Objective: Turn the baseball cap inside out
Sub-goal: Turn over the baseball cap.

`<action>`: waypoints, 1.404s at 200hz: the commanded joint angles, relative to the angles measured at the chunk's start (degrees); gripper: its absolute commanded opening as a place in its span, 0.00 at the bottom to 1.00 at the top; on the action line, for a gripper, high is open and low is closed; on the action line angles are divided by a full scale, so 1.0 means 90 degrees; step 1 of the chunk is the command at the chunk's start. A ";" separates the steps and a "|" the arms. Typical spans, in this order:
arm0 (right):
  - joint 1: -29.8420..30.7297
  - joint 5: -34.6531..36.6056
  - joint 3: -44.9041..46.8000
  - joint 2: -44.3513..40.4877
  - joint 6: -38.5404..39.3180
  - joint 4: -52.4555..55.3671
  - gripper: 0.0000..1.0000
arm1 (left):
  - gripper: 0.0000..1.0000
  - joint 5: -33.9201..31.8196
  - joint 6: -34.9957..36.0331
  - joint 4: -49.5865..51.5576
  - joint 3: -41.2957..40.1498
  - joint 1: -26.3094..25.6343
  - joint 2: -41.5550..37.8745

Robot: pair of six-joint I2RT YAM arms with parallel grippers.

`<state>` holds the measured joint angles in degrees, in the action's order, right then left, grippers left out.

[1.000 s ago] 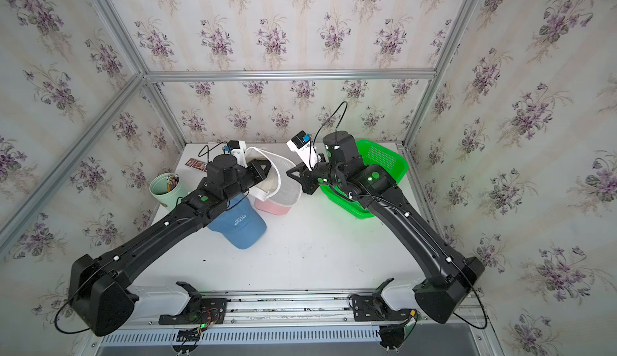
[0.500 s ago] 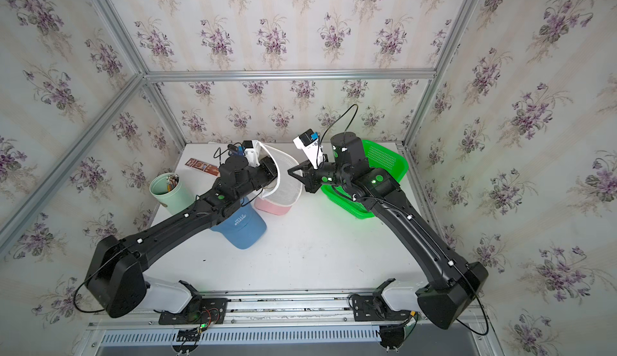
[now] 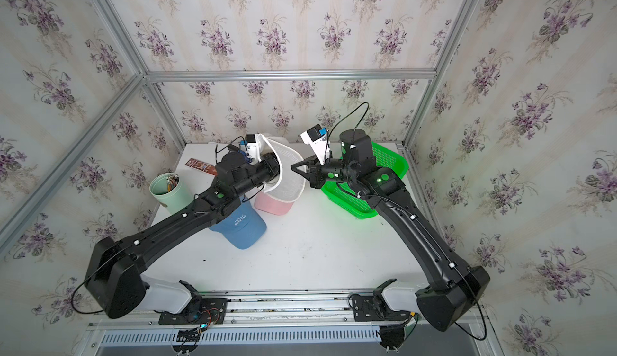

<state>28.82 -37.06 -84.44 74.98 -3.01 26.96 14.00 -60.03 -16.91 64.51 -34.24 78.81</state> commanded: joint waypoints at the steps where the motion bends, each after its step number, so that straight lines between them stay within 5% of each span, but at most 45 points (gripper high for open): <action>1: -0.0323 -0.0348 0.0088 -0.0095 0.0100 0.0168 0.00 | 0.25 -0.1323 0.0905 0.1476 0.0062 -0.0004 -0.0579; 32: -0.0472 -0.0769 0.0182 -0.0167 0.0165 0.0178 0.00 | 0.24 -0.1933 0.1470 0.1932 0.0079 0.0013 -0.1002; 126: -0.0692 -0.1518 0.0120 -0.0021 0.0140 0.0189 0.00 | 0.27 -0.1549 0.2272 0.3115 0.0965 -0.0102 -0.0625; 177: -0.0683 -0.1627 0.0280 -0.0208 0.0302 0.0492 0.00 | 0.28 -0.3408 0.3170 0.2958 0.1369 -0.0087 -0.0243; 204: -0.0683 -0.1654 0.0488 -0.0282 0.0232 0.0422 0.00 | 0.28 -0.3699 0.3325 0.2609 0.1458 -0.0043 0.0037; 246: -0.0701 -0.1081 0.0527 -0.0423 0.0168 0.0432 0.00 | 0.29 -0.3962 0.2988 0.2941 0.1397 -0.0031 0.0100; 281: -0.0742 0.0121 0.0221 -0.0111 -0.0060 0.0593 0.00 | 0.35 -0.2838 0.2649 0.3561 0.1594 -0.0081 -0.0083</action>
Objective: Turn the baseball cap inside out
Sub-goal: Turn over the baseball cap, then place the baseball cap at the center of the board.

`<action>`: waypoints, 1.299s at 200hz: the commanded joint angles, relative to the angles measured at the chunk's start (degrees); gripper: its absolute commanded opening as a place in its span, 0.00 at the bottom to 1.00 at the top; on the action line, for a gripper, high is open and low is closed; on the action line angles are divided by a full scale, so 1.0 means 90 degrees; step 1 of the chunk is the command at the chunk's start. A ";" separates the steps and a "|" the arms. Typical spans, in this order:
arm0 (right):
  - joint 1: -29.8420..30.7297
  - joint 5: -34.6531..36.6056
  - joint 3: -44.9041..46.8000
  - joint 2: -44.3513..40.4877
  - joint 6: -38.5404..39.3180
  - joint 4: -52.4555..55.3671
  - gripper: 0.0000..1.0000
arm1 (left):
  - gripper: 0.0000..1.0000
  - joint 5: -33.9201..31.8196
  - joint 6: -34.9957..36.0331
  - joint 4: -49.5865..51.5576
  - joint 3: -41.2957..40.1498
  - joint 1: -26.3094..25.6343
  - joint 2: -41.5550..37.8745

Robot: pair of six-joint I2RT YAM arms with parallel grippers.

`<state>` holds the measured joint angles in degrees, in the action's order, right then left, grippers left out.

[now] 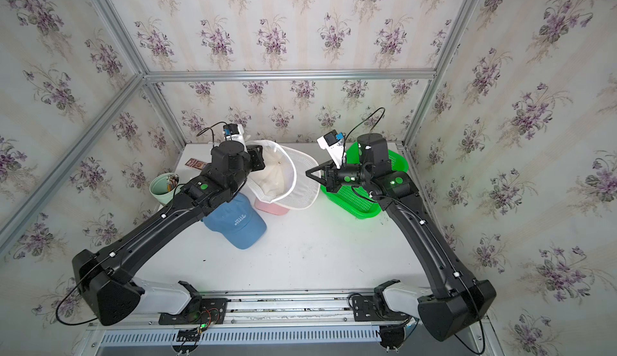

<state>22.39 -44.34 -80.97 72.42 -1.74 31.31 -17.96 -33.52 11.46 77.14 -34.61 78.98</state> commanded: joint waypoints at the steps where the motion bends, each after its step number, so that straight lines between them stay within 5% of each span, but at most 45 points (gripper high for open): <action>1: -0.0037 0.0950 -0.0174 0.0179 -0.0204 0.0117 0.00 | 0.35 0.0768 -0.0308 0.0427 0.0194 -0.0041 -0.0103; 51: -0.0141 0.1838 -0.0625 0.0495 -0.0172 0.0634 0.00 | 0.39 0.2763 -0.0921 0.0778 0.0061 -0.0048 -0.0374; 94: -0.0154 0.1130 -0.0370 0.0381 0.0179 0.1430 0.00 | 0.43 0.1982 -0.0226 0.1201 0.0138 0.0066 -0.1197; 114: -0.0154 0.1218 -0.0333 0.0208 0.0342 0.1845 0.00 | 0.47 0.2176 0.0035 0.1550 0.0383 0.0468 -0.1276; 144: -0.0090 0.2505 -0.0343 0.0033 0.0349 0.2267 0.00 | 0.54 0.1843 0.0930 0.2459 0.0967 0.0657 -0.1102; 155: 0.0059 0.2916 -0.0362 -0.0033 0.0300 0.2317 0.00 | 0.72 0.1690 0.1222 0.2723 0.1134 0.0692 -0.1035; 164: 0.0306 0.3366 -0.0443 -0.0043 0.0273 0.2408 0.00 | 1.00 0.1509 0.1401 0.3036 0.1346 0.0708 -0.0941; 215: 0.2334 0.6189 -0.1286 0.0523 -0.0162 0.3588 0.00 | 0.99 0.1205 0.1524 0.3456 0.1529 0.0969 -0.0857; 260: 0.3305 0.8152 -0.1644 0.0952 -0.0525 0.4246 0.00 | 0.99 0.1547 0.1308 0.3436 0.1341 0.1482 -0.0808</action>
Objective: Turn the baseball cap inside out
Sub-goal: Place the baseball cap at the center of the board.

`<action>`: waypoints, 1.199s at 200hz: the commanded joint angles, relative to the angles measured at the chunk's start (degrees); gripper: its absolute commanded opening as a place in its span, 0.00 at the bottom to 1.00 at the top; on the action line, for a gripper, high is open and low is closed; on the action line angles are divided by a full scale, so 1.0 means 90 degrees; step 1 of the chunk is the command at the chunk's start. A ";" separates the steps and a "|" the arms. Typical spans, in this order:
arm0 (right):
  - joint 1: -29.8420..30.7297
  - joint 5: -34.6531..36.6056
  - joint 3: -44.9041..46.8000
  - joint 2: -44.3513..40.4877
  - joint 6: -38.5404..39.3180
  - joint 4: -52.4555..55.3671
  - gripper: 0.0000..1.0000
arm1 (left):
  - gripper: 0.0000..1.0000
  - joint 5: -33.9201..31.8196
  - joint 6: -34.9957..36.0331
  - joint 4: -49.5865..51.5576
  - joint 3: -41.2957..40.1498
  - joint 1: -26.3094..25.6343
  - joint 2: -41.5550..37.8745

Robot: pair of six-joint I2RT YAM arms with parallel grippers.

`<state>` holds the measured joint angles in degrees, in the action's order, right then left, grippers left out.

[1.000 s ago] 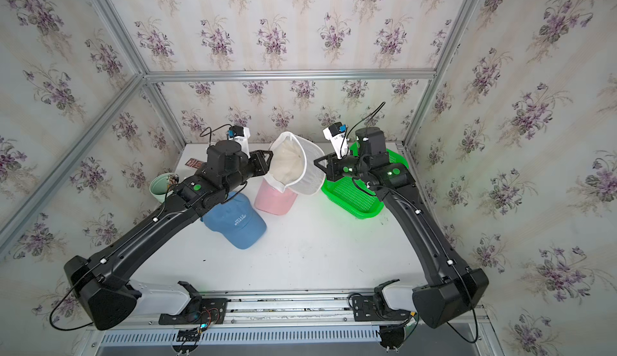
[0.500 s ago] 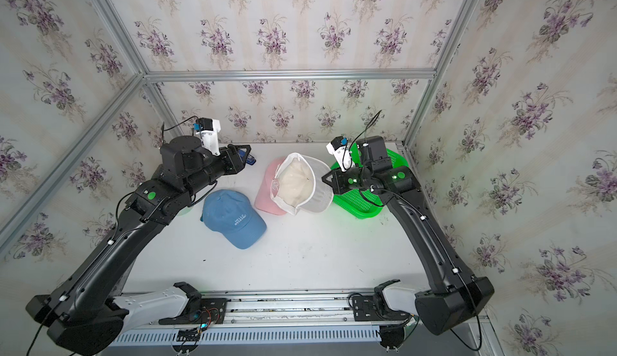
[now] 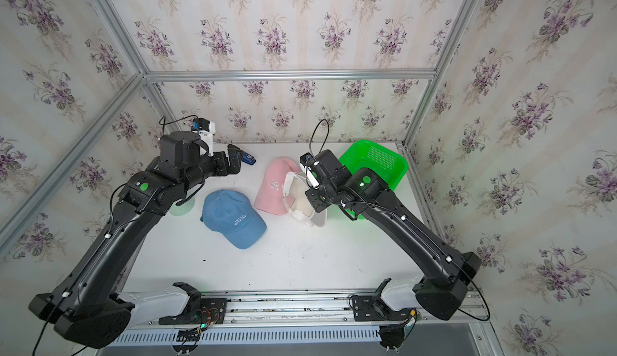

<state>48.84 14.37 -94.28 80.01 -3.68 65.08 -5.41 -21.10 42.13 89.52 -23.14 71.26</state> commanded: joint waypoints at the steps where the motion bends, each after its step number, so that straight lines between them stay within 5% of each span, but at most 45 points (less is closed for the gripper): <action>1: 0.0385 0.1671 -0.0172 0.0126 -0.0311 0.0503 0.00 | 0.99 0.0162 -0.0074 0.0037 -0.0034 0.0222 0.0060; 32: 0.0898 0.2548 -0.0407 0.0805 -0.0570 0.1035 0.00 | 0.99 0.0381 -0.0141 0.0215 0.0047 0.0488 0.0278; 135: 0.1794 0.3012 -0.0303 0.2372 -0.1256 0.1215 0.00 | 0.99 0.0760 -0.0248 0.0086 -0.0211 0.1350 0.0165; 165: 0.2213 0.3253 -0.0362 0.3039 -0.1699 0.1052 0.04 | 0.99 0.0883 -0.0340 -0.0011 -0.0223 0.1578 0.0275; 211: 0.2834 0.2903 -0.0620 0.4251 -0.2131 0.0311 0.23 | 0.99 0.1070 -0.0486 -0.0203 -0.0440 0.1980 0.0261; 240: 0.3033 0.2860 -0.0542 0.4682 -0.2230 -0.0019 0.25 | 0.99 0.1295 -0.0525 -0.0298 -0.0664 0.2251 0.0157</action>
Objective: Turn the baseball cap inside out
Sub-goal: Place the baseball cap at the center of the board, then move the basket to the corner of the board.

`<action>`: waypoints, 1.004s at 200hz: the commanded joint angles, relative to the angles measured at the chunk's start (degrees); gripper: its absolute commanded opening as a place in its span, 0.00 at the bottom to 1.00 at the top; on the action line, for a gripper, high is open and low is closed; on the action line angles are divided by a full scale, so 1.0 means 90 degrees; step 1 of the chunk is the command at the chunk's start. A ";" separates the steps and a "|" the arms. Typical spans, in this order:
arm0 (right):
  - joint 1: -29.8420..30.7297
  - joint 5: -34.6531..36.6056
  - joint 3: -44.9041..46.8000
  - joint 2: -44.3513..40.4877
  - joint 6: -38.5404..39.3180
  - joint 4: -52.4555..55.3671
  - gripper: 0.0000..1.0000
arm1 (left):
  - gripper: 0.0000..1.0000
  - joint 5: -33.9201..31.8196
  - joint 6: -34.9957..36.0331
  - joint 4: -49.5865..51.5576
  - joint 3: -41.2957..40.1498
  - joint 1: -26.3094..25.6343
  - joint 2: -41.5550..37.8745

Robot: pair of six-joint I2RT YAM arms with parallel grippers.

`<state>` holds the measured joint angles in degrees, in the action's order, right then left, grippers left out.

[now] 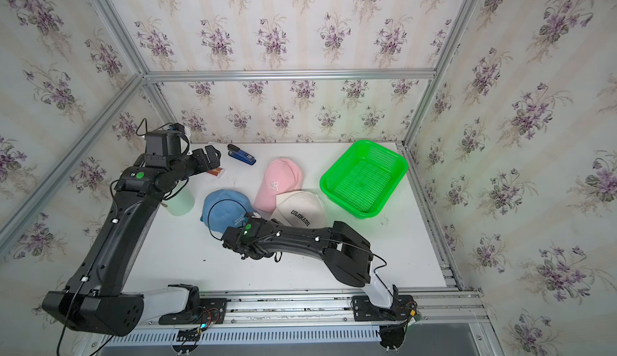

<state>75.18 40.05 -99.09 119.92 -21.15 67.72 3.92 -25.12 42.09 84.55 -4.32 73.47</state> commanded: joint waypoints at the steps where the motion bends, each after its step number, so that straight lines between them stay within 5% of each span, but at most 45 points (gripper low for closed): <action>1: 0.0110 0.0004 -0.0012 0.0268 -0.0303 -0.0305 0.25 | 0.99 0.0268 -0.0079 -0.0297 -0.0115 0.0169 -0.0093; 67: 0.0403 -0.1395 0.0104 0.0173 0.0117 -0.1247 0.46 | 0.99 0.0530 -0.0062 -0.0318 -0.0066 0.0450 -0.0110; 110: 0.0633 -0.2911 0.0576 -0.0601 0.0402 -0.1948 0.55 | 0.99 0.0413 0.0205 -0.0030 0.0309 0.0447 0.0160; 140: 0.0583 -0.3162 0.0912 -0.1582 0.0378 -0.2339 0.57 | 0.99 0.0238 0.0451 0.0193 0.0455 0.0430 0.0355; 166: -0.0303 -0.3130 0.1460 -0.2798 0.0196 -0.2834 0.59 | 0.99 -0.0089 0.0704 0.0400 0.0634 0.0220 0.0457; 201: -0.2511 -0.2979 0.2626 -0.4307 0.0096 -0.3323 0.60 | 0.99 -0.0436 0.1006 0.0711 0.1018 -0.0386 0.0610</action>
<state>62.35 11.99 -80.64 87.46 -18.81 41.12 3.14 -19.29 46.00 91.83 -5.30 78.32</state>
